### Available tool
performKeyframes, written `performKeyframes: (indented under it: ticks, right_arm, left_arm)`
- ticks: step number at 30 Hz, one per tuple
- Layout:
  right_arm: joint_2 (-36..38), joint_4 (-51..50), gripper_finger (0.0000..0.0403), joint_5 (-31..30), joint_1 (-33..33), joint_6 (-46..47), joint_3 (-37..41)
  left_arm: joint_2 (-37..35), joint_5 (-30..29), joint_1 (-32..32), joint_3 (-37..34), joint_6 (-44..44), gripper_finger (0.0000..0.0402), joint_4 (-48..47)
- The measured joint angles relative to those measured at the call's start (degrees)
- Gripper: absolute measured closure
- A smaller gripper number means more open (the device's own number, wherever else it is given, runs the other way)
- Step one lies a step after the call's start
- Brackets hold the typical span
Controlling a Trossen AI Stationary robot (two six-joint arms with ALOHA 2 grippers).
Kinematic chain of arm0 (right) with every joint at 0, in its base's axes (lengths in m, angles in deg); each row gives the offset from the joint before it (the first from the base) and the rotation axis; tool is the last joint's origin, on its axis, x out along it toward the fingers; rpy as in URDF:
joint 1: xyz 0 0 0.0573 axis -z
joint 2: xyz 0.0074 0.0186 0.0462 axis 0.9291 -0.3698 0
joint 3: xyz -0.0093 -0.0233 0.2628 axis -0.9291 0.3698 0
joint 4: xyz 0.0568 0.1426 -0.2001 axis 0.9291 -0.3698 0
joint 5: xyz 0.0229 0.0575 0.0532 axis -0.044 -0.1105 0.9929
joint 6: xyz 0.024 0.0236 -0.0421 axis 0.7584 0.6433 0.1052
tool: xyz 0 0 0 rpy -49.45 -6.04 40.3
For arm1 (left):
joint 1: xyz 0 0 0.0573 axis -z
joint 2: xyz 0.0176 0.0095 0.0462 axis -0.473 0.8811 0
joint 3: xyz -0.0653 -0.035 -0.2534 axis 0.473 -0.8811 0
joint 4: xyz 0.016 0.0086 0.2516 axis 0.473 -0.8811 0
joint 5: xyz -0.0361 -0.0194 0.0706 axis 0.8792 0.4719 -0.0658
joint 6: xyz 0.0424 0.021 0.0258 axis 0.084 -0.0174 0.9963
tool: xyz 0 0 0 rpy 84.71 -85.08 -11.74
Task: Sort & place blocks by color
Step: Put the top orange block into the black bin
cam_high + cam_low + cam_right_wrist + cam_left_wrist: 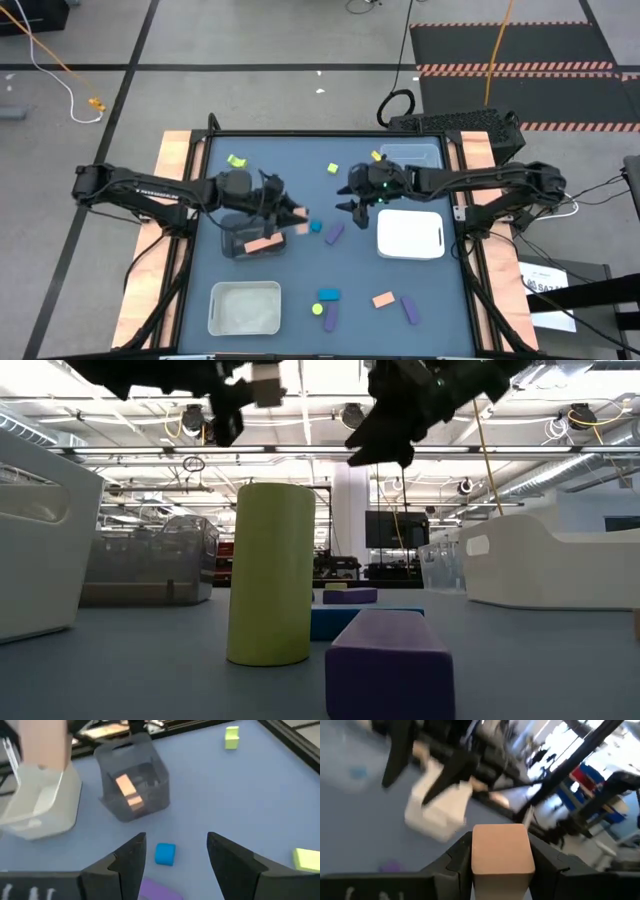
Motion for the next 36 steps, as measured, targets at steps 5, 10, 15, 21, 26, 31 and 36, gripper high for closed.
performKeyframes:
  ticks: [5, 10, 15, 21, 26, 31, 36]
  right_arm:
    - [-2.00, 10.47, 0.0200, -0.03, -2.05, -4.18, 5.56]
    - [-5.48, 18.53, 0.0200, 0.01, -4.72, -5.07, 7.67]
    - [-9.44, 19.59, 0.0200, -3.29, -7.63, -11.71, 5.93]
    - [-11.90, 17.46, 0.0200, -7.76, -8.92, -17.85, 4.15]
    - [-13.01, 11.83, 0.0200, -7.86, -9.13, -20.23, 4.22]
    - [-13.30, 9.63, 0.0200, -7.47, -10.31, -23.98, 4.22]
    - [-14.12, 10.79, 0.0200, -7.47, -10.67, -27.00, 4.20]
  left_arm:
    - [-2.17, 3.43, 0.28, 0.00, -4.92, 0.0271, -15.34]
    - [-3.86, 3.19, 2.88, 0.01, -6.94, 0.0271, -32.39]
    - [-3.43, -1.32, 4.51, 0.03, -7.36, 0.0271, -38.31]
    - [-3.29, -8.81, 4.71, 0.06, -7.14, 0.0271, -42.45]
    - [-3.29, -10.80, 4.71, 0.01, -10.00, 0.0250, -50.09]
    - [-3.28, -10.74, 4.71, 0.01, -12.88, 0.0187, -51.53]
    - [-3.29, -10.71, 4.67, 0.01, -13.25, 0.0165, -50.33]
